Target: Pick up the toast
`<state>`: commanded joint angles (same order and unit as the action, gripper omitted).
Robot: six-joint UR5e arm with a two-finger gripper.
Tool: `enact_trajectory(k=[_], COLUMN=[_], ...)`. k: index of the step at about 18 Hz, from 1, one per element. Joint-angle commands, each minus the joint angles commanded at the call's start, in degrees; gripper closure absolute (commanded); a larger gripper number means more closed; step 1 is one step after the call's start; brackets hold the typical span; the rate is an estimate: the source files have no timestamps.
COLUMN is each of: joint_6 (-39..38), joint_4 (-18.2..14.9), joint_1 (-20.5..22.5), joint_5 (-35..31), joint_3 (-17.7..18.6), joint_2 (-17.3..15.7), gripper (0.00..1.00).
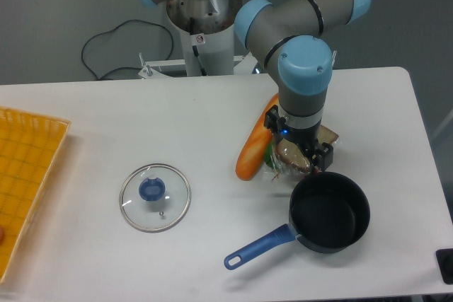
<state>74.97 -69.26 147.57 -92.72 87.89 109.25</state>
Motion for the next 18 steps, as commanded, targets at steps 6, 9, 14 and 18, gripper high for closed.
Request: enact_trajectory(k=[6, 9, 14, 18], joint_6=[-0.4, -0.4, -0.1, 0.2], joint_4=[0.1, 0.3, 0.7, 1.2], joint_1=[0.0, -0.2, 0.3, 0.4], joint_5=[0.6, 0.7, 0.8, 0.8], joint_3=[0.0, 0.0, -0.1, 0.0], joint_2=[-0.1, 0.0, 0.1, 0.2], gripper=[0.00, 0.00, 0.00, 0.00])
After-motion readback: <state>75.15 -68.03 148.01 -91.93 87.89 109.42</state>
